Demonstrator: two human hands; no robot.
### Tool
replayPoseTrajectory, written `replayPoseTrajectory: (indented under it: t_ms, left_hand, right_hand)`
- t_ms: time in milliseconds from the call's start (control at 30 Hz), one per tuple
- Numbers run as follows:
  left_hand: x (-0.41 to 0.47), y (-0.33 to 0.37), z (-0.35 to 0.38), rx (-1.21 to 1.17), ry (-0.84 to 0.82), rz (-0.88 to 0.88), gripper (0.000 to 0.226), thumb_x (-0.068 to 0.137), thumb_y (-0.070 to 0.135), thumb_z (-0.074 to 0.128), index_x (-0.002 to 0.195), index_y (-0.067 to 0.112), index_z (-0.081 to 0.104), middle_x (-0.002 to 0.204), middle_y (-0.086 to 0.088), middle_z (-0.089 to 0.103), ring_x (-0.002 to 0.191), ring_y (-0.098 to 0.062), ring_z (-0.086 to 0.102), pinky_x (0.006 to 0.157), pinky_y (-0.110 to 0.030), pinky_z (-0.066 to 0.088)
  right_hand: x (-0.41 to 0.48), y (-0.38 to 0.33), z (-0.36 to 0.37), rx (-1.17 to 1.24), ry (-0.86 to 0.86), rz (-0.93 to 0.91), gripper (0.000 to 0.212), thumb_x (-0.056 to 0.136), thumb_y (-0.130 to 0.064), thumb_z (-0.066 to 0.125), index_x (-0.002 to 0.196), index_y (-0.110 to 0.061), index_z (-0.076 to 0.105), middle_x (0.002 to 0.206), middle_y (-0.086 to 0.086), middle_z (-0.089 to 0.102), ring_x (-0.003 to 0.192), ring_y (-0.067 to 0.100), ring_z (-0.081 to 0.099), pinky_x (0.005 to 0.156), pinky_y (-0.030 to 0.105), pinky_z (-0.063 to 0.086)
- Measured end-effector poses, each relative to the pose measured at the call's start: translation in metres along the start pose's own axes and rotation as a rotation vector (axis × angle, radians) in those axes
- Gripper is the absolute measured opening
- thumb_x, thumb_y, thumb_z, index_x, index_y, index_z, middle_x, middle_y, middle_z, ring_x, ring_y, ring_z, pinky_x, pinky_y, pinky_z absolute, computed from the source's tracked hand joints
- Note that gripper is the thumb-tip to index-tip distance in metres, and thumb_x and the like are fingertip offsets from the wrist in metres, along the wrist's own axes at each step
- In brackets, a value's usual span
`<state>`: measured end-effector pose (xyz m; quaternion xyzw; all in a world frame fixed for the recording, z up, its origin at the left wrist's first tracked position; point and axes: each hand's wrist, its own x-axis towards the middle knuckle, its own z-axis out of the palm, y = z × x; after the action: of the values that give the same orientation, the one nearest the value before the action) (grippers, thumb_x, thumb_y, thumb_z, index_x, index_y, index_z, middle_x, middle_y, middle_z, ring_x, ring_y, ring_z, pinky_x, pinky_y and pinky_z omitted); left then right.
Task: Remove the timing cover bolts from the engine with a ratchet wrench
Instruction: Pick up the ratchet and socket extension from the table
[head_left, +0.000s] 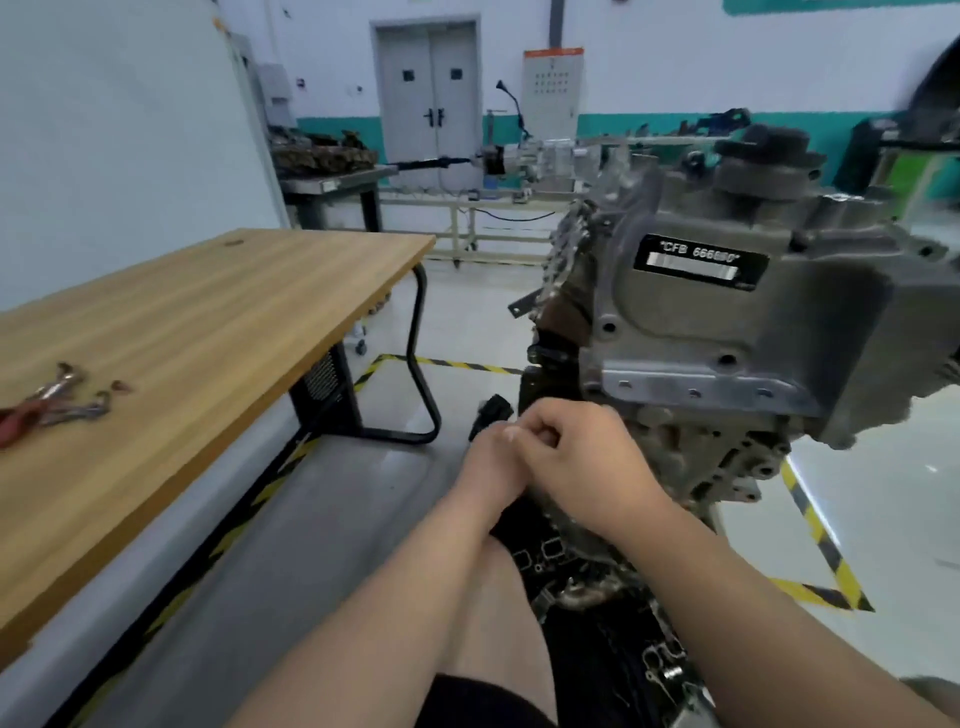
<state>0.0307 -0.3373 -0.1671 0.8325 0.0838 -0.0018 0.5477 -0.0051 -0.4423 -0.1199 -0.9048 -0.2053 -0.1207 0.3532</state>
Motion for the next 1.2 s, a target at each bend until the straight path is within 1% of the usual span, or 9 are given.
replayPoseTrajectory:
  t_ms: [67,133,267,400,533,667,800,933,1200]
  left_hand:
    - [-0.004,-0.008,-0.04,0.129,0.102,0.025,0.017,0.092,0.019,0.05,0.088,0.011,0.065,0.083,-0.002,0.067,0.086,-0.023,0.063,0.057,-0.016,0.043]
    - [-0.005,-0.016,-0.086,0.159,0.176,0.039,0.022,0.094,0.026,0.05,0.096,0.011,0.066,0.092,-0.003,0.069,0.09,-0.023,0.064,0.07,-0.026,0.048]
    - [-0.012,-0.032,-0.189,0.429,0.44,0.07,0.021,0.092,0.03,0.054,0.107,0.018,0.061,0.101,0.002,0.067,0.097,-0.02,0.062,0.08,-0.028,0.047]
    - [-0.015,-0.06,-0.288,0.746,0.658,0.029,0.032,0.092,0.031,0.051,0.118,0.014,0.057,0.116,-0.007,0.061,0.112,-0.029,0.053,0.088,-0.037,0.045]
    - [-0.022,-0.097,-0.359,0.966,0.723,-0.114,0.038,0.093,0.031,0.049,0.127,0.014,0.05,0.127,-0.009,0.051,0.118,-0.03,0.043,0.091,-0.041,0.042]
    - [-0.027,-0.139,-0.406,0.992,0.916,-0.167,0.043,0.089,0.031,0.054,0.128,0.014,0.052,0.128,-0.012,0.051,0.119,-0.034,0.04,0.097,-0.044,0.035]
    - [-0.018,-0.162,-0.434,0.786,0.883,-0.537,0.059,0.09,0.048,0.045,0.135,0.01,0.042,0.135,-0.017,0.045,0.125,-0.037,0.037,0.101,-0.046,0.033]
    - [-0.008,-0.172,-0.435,0.749,0.878,-0.511,0.056,0.093,0.051,0.039,0.131,0.01,0.046,0.133,-0.014,0.047,0.126,-0.034,0.037,0.099,-0.045,0.033]
    - [-0.001,-0.178,-0.434,0.781,0.904,-0.483,0.048,0.091,0.047,0.046,0.124,0.012,0.048,0.128,-0.01,0.049,0.123,-0.031,0.04,0.097,-0.042,0.032]
  right_hand:
    - [0.014,-0.005,0.028,0.137,-0.038,0.05,0.031,0.093,-0.025,0.058,0.064,-0.013,0.058,0.054,-0.006,0.053,0.054,0.008,0.046,0.056,0.03,0.037]
    - [0.032,-0.025,0.056,0.207,-0.077,0.036,0.034,0.097,-0.022,0.051,0.066,-0.015,0.06,0.059,-0.007,0.058,0.059,0.009,0.051,0.06,0.032,0.039]
    - [0.06,-0.083,0.116,0.253,-0.228,0.023,0.027,0.1,-0.02,0.045,0.118,-0.015,0.064,0.092,0.001,0.068,0.087,0.019,0.061,0.074,0.026,0.042]
    - [0.076,-0.143,0.167,0.187,-0.328,-0.139,0.031,0.097,-0.026,0.05,0.126,-0.017,0.057,0.102,-0.002,0.063,0.085,0.015,0.058,0.076,0.028,0.045]
    - [0.1,-0.185,0.215,-0.025,-0.393,-0.301,0.052,0.097,-0.039,0.05,0.142,-0.014,0.041,0.138,0.006,0.043,0.124,0.025,0.047,0.103,0.038,0.04]
    - [0.139,-0.219,0.262,-0.171,-0.467,-0.401,0.082,0.088,-0.058,0.053,0.151,-0.016,0.022,0.151,0.008,0.03,0.138,0.03,0.03,0.114,0.043,0.029]
    - [0.178,-0.248,0.318,-0.237,-0.581,-0.389,0.099,0.083,-0.069,0.052,0.154,-0.015,0.009,0.159,0.009,0.02,0.145,0.03,0.021,0.117,0.045,0.02]
    - [0.202,-0.269,0.361,-0.233,-0.572,-0.441,0.09,0.084,-0.07,0.045,0.153,-0.016,0.02,0.156,0.009,0.03,0.143,0.029,0.027,0.115,0.045,0.022]
    - [0.22,-0.281,0.384,-0.181,-0.525,-0.612,0.035,0.098,-0.038,0.046,0.128,-0.021,0.054,0.134,0.007,0.045,0.126,0.028,0.037,0.105,0.04,0.032]
